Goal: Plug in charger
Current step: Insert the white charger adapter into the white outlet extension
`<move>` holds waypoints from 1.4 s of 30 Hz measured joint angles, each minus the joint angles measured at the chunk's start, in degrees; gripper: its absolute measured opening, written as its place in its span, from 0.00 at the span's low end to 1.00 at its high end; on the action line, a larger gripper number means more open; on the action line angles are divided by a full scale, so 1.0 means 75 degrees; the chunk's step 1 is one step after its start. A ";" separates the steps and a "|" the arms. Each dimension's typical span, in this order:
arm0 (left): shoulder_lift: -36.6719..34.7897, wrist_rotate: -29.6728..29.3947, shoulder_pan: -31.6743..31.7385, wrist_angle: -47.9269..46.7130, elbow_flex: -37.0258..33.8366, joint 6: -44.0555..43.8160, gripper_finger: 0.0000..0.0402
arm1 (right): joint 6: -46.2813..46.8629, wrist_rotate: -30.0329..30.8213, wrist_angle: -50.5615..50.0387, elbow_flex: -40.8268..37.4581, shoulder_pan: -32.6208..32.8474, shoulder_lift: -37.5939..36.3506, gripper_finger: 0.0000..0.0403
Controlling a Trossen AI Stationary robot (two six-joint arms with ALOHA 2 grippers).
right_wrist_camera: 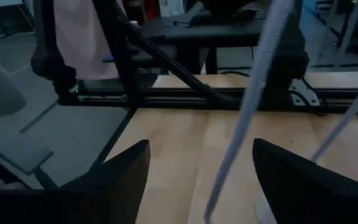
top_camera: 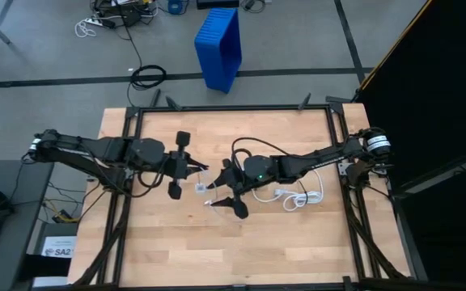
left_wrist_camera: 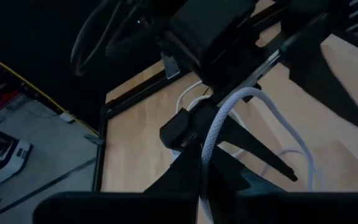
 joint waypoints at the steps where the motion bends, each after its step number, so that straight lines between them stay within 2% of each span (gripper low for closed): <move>1: 0.0000 -0.0051 0.0000 -0.0029 0.0000 0.0006 0.00 | -0.0079 0.0003 -0.0050 0.0000 0.0000 -0.0002 0.52; 4: 0.0000 -0.0172 0.0000 -0.0128 0.0000 0.0009 0.00 | -0.0332 0.0006 -0.0139 0.0003 0.0000 -0.0042 0.33; 7: 0.0000 -0.0285 0.0000 -0.0252 0.0000 0.0008 0.00 | -0.0773 0.0006 -0.0417 0.0003 0.0000 -0.0085 0.09; 9: 0.0000 -0.0334 0.0000 -0.0358 0.0000 -0.0022 0.00 | -0.1049 0.0145 -0.0524 0.0001 0.0000 -0.0145 0.03; 13: -0.0003 -0.0406 0.0000 -0.0629 0.0000 -0.0197 0.00 | -0.1531 0.0712 -0.0502 0.0081 0.0003 -0.0278 0.00; 19: -0.0003 -0.0375 -0.0113 -0.1524 0.0042 -0.0729 0.00 | -0.2781 0.2359 -0.1434 0.0998 0.0000 -0.0691 0.00; 22: -0.0003 -0.0068 -0.0258 -0.1778 0.0050 -0.0982 0.00 | -0.3496 0.3031 -0.1825 0.1639 -0.0055 -0.0812 0.00; 26: -0.0003 0.0562 -0.0481 -0.1700 0.0056 -0.1009 0.00 | -0.4222 0.3471 -0.2310 0.2451 -0.0293 -0.0822 0.00; 29: -0.0009 0.1055 -0.0617 -0.1253 0.0061 -0.1009 0.00 | -0.4253 0.3362 -0.2317 0.2713 -0.0634 -0.0829 0.00; 34: -0.0006 0.1735 -0.0664 -0.0387 0.0061 -0.0624 0.00 | -0.3699 0.2397 -0.2433 0.2722 -0.1198 -0.0727 0.00; 42: 0.0000 0.1924 -0.0667 0.0844 0.0058 0.0020 0.00 | -0.3369 0.1069 -0.2571 0.2731 -0.1359 0.0146 0.00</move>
